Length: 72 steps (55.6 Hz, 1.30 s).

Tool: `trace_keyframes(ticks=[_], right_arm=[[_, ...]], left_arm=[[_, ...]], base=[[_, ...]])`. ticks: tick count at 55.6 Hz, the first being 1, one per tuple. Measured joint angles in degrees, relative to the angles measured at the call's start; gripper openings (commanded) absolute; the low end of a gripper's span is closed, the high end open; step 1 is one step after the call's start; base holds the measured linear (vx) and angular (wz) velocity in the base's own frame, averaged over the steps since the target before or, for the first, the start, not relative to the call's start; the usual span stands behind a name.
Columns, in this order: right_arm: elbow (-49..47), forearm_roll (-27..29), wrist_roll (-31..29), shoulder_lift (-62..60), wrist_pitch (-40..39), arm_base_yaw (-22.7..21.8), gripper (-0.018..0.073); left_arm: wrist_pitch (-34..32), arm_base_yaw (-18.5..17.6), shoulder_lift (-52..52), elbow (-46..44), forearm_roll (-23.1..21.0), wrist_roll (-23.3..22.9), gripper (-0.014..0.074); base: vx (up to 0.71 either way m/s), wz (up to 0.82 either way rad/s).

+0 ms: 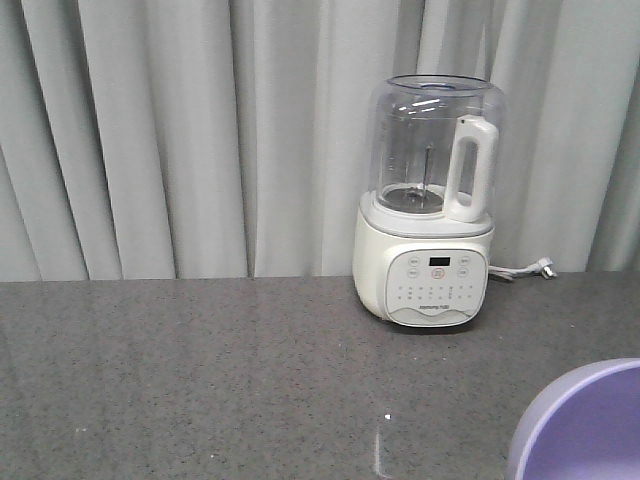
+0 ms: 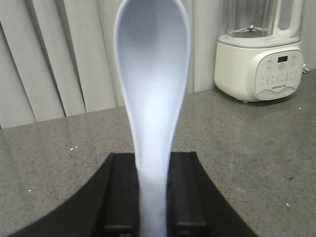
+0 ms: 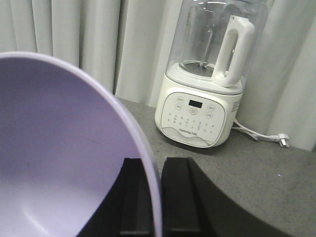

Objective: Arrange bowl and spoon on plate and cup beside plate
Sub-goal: 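Drive the base, holding spoon and bowl, to the pale blue plate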

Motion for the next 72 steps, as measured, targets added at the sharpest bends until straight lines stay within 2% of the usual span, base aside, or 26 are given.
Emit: trace_keyframes(ticks=[15,72], right_arm=[[0.0,0.0,0.0,0.0,0.0,0.0,-0.0008],[0.0,0.0,0.1,0.0,0.0,0.0,-0.0008]], left_arm=[[0.1,0.0,0.0,0.0,0.0,0.0,0.0],[0.4,0.0,0.0,0.0,0.0,0.0,0.0]], base=[[-0.08,-0.38],[-0.14,-0.58]])
